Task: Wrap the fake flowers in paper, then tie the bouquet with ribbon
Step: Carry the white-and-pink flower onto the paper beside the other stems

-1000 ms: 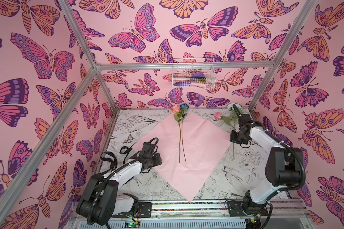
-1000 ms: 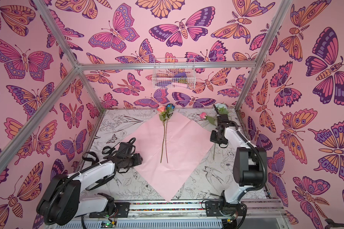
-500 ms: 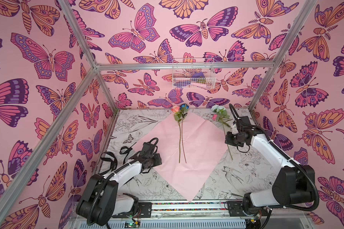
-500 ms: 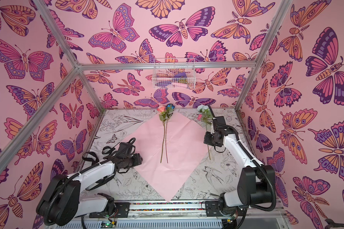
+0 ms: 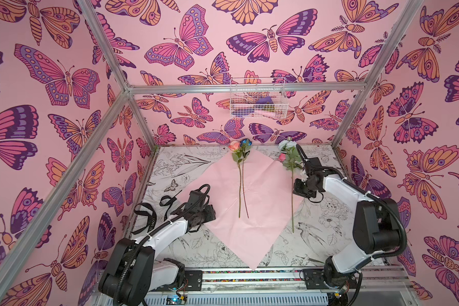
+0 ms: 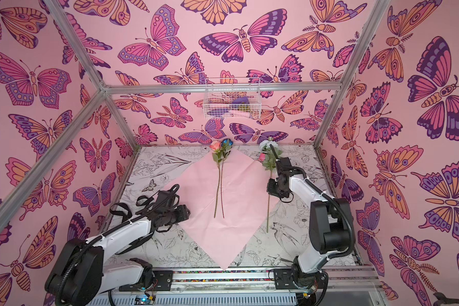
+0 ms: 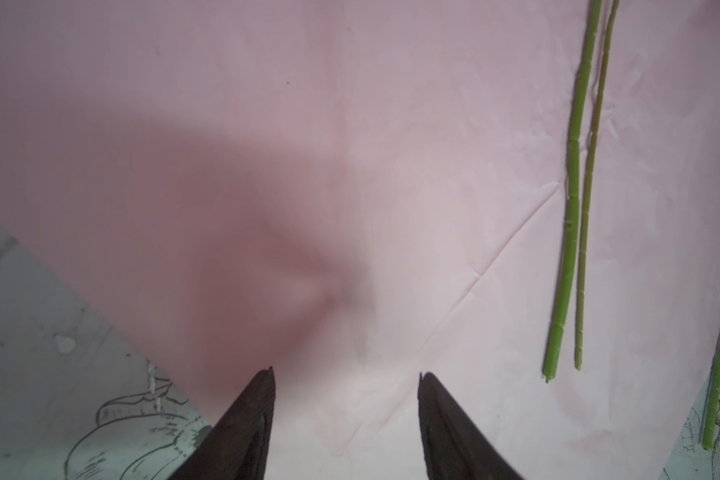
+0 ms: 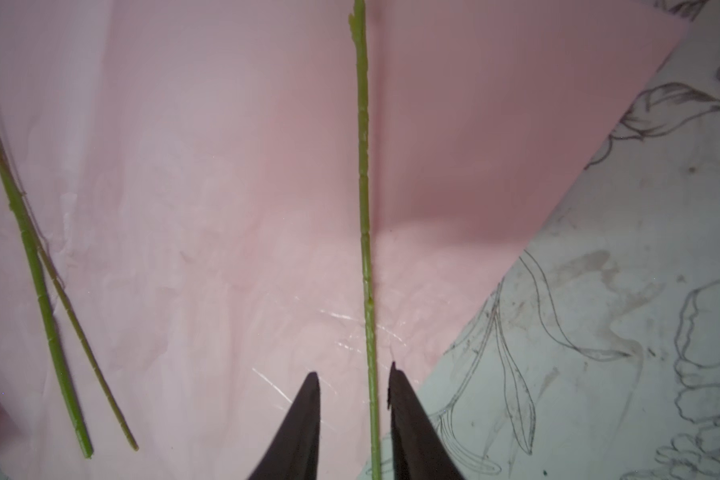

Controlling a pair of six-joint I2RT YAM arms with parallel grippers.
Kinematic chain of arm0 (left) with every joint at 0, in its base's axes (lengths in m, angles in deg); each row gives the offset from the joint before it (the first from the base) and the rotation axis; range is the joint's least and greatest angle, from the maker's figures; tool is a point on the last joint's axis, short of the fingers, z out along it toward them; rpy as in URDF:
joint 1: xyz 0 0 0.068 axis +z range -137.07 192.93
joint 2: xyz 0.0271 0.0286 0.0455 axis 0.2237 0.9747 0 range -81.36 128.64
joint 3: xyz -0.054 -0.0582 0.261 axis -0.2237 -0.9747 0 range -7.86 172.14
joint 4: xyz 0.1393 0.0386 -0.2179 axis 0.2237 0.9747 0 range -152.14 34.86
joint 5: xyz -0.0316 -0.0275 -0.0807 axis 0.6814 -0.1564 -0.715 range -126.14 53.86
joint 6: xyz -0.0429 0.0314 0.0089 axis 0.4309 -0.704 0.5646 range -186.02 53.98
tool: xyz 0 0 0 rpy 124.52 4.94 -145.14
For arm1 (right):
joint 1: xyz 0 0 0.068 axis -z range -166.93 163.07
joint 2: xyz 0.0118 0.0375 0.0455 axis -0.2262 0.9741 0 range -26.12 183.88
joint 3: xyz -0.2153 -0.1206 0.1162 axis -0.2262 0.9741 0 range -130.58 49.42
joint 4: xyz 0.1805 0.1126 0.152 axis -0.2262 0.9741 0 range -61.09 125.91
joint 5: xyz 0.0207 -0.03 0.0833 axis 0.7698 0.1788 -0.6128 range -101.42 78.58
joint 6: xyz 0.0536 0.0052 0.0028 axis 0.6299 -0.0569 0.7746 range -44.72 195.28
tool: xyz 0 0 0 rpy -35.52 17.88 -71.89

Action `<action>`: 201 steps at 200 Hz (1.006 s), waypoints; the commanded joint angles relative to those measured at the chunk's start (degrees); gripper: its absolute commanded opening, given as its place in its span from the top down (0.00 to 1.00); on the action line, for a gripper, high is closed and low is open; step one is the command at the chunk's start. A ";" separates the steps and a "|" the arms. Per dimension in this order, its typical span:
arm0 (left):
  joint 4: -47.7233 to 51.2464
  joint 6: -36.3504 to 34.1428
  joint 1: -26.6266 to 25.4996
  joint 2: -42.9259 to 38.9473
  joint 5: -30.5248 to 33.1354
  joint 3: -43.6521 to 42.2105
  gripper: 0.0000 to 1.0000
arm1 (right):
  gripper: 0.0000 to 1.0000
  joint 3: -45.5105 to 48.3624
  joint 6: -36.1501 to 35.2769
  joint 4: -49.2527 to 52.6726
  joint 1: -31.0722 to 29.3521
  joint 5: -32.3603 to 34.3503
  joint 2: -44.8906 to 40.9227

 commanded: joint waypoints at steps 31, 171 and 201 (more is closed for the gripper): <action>0.49 0.42 0.37 -0.59 -0.52 -0.83 0.42 | 0.68 -8.18 -0.65 -3.87 -0.01 1.94 9.45; 1.52 -0.06 0.37 -0.49 -0.35 -0.65 0.42 | 1.00 -17.20 -3.15 -1.64 -0.04 9.79 17.68; 1.50 -0.04 0.37 -0.47 -0.35 -0.57 0.42 | 1.00 -18.84 -3.91 -0.04 -0.02 10.26 14.72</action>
